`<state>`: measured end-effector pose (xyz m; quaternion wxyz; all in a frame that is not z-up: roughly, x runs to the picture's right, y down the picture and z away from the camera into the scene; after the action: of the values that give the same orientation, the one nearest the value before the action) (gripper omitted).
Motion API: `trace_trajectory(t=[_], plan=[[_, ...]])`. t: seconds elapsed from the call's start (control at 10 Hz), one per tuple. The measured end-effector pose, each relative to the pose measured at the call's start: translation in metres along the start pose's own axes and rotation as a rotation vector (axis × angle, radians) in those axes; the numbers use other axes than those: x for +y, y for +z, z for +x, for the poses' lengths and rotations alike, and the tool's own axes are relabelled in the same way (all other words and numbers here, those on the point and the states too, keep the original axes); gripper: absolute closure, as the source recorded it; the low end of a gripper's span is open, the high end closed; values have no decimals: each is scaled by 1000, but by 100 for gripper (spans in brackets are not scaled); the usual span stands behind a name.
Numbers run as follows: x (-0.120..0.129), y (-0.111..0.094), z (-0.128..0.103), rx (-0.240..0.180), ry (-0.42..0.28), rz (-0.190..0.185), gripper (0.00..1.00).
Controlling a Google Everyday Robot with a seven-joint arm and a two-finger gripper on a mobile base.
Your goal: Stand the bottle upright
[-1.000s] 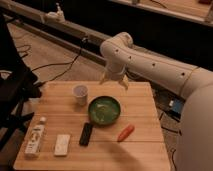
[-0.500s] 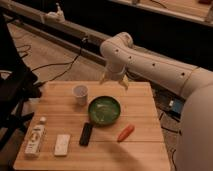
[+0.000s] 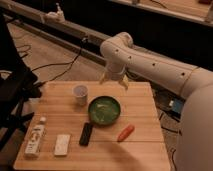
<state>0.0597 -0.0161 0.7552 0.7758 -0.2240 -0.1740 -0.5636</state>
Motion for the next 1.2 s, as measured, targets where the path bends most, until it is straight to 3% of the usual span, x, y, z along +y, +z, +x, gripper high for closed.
trace_trajectory(t=[0.1,0.3,0.4,0.5,0.7,0.8,0.9,1.0,1.2], plan=[[-3,5,-7,-36,-20,1,20],[-37,14,-30,-123,-85,64,20],[-67,13,-43,-167,-116,128,20],[-88,9,-49,-185,-133,182,20],[-141,-10,-61,-194,-171,299,20],[-172,-20,-73,-176,-214,340,20],[-201,-26,-92,-156,-264,360,20],[-212,-30,-102,-151,-284,370,20],[-212,-30,-102,-144,-285,369,20]])
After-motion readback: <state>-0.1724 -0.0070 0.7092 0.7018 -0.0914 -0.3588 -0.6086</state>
